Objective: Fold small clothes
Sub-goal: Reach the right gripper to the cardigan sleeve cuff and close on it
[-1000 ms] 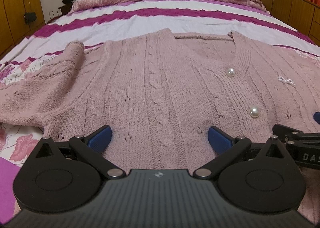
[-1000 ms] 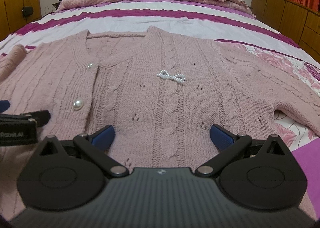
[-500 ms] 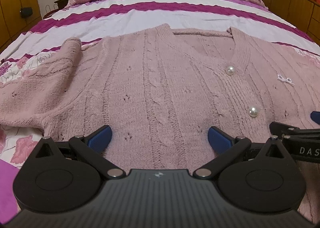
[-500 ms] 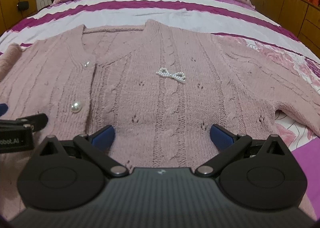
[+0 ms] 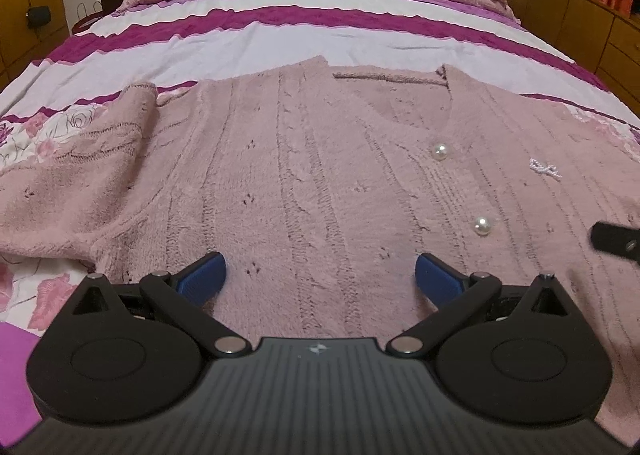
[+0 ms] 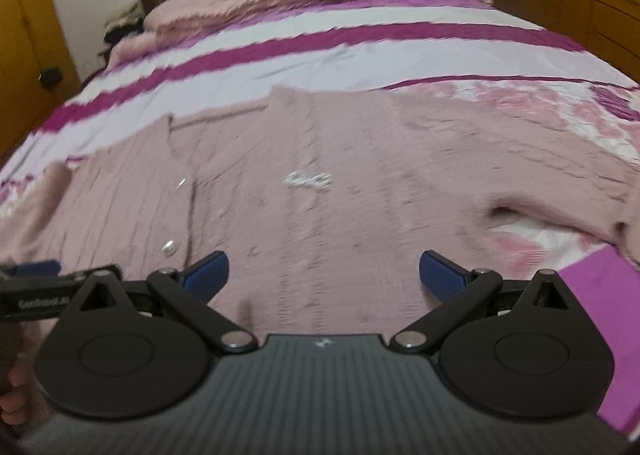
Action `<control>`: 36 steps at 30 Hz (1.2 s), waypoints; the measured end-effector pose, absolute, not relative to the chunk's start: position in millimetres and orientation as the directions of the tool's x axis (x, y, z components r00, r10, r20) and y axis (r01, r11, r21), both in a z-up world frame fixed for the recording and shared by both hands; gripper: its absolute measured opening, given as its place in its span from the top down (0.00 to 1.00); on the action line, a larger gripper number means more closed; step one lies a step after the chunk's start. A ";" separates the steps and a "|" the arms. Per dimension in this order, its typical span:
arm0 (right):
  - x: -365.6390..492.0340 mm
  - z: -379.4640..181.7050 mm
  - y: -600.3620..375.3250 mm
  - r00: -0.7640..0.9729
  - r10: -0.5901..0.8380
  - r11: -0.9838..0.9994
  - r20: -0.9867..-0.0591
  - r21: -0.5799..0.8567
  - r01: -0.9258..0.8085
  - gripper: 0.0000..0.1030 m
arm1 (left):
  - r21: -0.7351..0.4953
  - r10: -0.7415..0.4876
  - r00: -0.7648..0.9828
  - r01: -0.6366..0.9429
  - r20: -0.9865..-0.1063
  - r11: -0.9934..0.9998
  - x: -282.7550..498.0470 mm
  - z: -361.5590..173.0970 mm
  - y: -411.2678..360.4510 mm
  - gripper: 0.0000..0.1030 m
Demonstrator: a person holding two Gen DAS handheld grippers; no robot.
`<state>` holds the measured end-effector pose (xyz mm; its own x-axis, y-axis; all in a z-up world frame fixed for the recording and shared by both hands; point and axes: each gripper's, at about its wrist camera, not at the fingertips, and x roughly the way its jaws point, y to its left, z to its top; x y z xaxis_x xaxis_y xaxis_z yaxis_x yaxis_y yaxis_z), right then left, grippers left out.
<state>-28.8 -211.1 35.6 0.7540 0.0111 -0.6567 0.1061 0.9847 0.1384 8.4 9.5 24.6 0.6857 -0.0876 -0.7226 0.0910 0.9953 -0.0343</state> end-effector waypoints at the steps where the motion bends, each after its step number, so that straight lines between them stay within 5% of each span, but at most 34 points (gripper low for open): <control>1: -32.2 39.2 -219.3 0.759 0.000 0.983 -0.651 0.141 0.120 0.00 | -0.034 -0.088 0.688 0.091 -0.721 0.995 6.2 27.1 8.6 0.00; 32: -47.6 34.4 -388.7 0.687 -0.477 0.874 -0.549 -0.212 0.437 0.00 | 0.014 -0.057 0.700 0.096 -0.712 0.995 -23.1 58.7 -19.0 0.00; 36: -38.5 18.4 -399.9 0.664 -0.455 0.884 -0.593 -0.212 0.417 0.17 | 0.021 -0.054 0.698 0.099 -0.714 0.995 -24.4 58.0 -19.0 0.00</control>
